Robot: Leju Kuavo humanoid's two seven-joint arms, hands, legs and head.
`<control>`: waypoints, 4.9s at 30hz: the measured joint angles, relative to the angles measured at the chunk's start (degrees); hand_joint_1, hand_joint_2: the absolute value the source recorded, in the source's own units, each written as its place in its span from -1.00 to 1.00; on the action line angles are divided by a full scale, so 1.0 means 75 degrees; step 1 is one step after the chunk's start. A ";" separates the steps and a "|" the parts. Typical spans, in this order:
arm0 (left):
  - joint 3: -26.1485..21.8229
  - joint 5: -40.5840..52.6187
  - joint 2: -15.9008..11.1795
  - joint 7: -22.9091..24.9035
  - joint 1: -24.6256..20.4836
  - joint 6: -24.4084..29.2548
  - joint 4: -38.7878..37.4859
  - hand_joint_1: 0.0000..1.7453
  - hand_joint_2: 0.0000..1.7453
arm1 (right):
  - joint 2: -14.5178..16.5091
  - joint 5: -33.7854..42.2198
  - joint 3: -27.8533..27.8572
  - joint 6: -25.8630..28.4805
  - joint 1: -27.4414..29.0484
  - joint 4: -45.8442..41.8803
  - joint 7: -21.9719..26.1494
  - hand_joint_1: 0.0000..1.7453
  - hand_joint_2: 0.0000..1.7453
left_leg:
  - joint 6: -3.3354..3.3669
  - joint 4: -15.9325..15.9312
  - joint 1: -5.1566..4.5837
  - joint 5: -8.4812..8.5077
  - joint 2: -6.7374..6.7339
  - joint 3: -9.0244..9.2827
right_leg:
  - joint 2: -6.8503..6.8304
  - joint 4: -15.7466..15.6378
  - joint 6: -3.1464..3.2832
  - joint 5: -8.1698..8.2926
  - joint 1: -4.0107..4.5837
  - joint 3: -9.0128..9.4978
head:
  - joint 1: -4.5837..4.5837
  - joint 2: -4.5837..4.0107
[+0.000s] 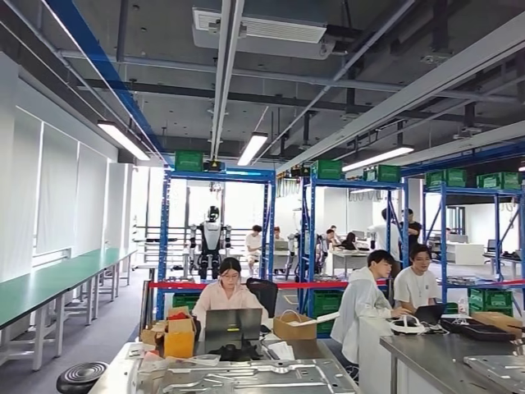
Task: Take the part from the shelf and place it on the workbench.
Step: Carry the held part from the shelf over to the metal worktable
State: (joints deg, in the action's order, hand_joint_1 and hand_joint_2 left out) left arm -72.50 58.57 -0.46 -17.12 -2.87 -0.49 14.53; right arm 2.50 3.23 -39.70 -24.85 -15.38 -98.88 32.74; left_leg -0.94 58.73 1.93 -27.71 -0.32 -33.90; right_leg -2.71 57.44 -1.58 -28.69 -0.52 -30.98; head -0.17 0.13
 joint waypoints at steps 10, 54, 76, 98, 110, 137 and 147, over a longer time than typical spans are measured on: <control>-0.0040 0.0033 -0.0002 0.0001 -0.0025 -0.0015 0.0000 -1.00 1.00 | 0.0018 0.0003 0.0036 -0.0029 0.0070 -0.0019 0.0004 1.00 1.00 | 0.0338 -0.0014 -0.0198 -0.0158 0.0176 0.0263 | 0.0335 0.1399 0.0156 -0.0245 0.0099 -0.0954 | 0.0001 0.0000; -0.0203 0.0192 0.0102 -0.0089 -0.0033 -0.0026 -0.0003 -1.00 1.00 | 0.0297 0.0262 0.0308 -0.0073 0.0105 0.0054 -0.0222 1.00 1.00 | 0.0112 0.1276 -0.0203 -0.1105 -0.0052 -0.0142 | 0.0183 -0.0105 0.0580 0.0282 0.0320 -0.0297 | 0.0006 0.0000; -0.0302 0.0276 0.0047 -0.0140 -0.0031 -0.0031 -0.0003 -1.00 1.00 | 0.0251 0.0241 0.0292 -0.0118 0.0273 -0.0073 -0.0102 1.00 1.00 | 0.0199 0.0059 -0.0047 -0.0381 0.0018 0.0420 | 0.0384 0.0760 0.0036 0.0206 0.0065 -0.0762 | 0.0018 0.0000; -0.0315 0.0332 -0.0011 -0.0156 -0.0045 -0.0040 -0.0003 -1.00 1.00 | 0.0249 0.0207 0.0293 -0.0119 0.0313 -0.0160 -0.0077 1.00 1.00 | 0.0292 0.0061 -0.0117 -0.0032 0.0014 -0.0038 | 0.0447 0.0476 0.0123 -0.0471 0.0149 -0.0121 | 0.0015 0.0001; -0.0315 0.0354 -0.0011 -0.0150 -0.0078 -0.0098 -0.0003 -1.00 1.00 | 0.0184 0.0186 0.0296 -0.0122 0.0293 -0.0170 -0.0107 1.00 1.00 | 0.0111 -0.0010 -0.0084 -0.0466 0.0042 0.0441 | 0.0407 0.0277 0.0200 0.0225 0.0121 -0.0636 | 0.0028 0.0009; -0.0318 0.0419 0.0005 -0.0182 -0.0067 -0.0096 -0.0003 -1.00 1.00 | 0.0113 0.0196 0.0290 -0.0108 0.0192 -0.0134 -0.0208 1.00 1.00 | 0.0290 0.0181 -0.0077 -0.0529 0.0094 0.0374 | 0.0399 0.0975 0.0108 0.0185 0.0124 -0.0952 | 0.0029 0.0000; -0.0321 0.0439 0.0043 -0.0194 -0.0081 -0.0094 -0.0003 -1.00 1.00 | 0.0119 0.0200 0.0290 -0.0084 0.0164 -0.0134 -0.0222 1.00 1.00 | 0.0024 0.1763 -0.0073 -0.1160 0.0065 -0.0577 | 0.0369 0.0016 0.0438 0.0044 0.0136 -0.0301 | 0.0037 0.0003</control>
State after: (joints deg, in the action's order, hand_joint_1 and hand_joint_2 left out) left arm -74.90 61.86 -0.14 -18.58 -3.48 -1.19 14.51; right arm 3.39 4.74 -37.53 -25.48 -14.15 -99.89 31.07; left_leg -0.76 71.95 1.38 -36.41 0.16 -38.23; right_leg 0.06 57.55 1.70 -28.37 0.50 -33.24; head 0.10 0.15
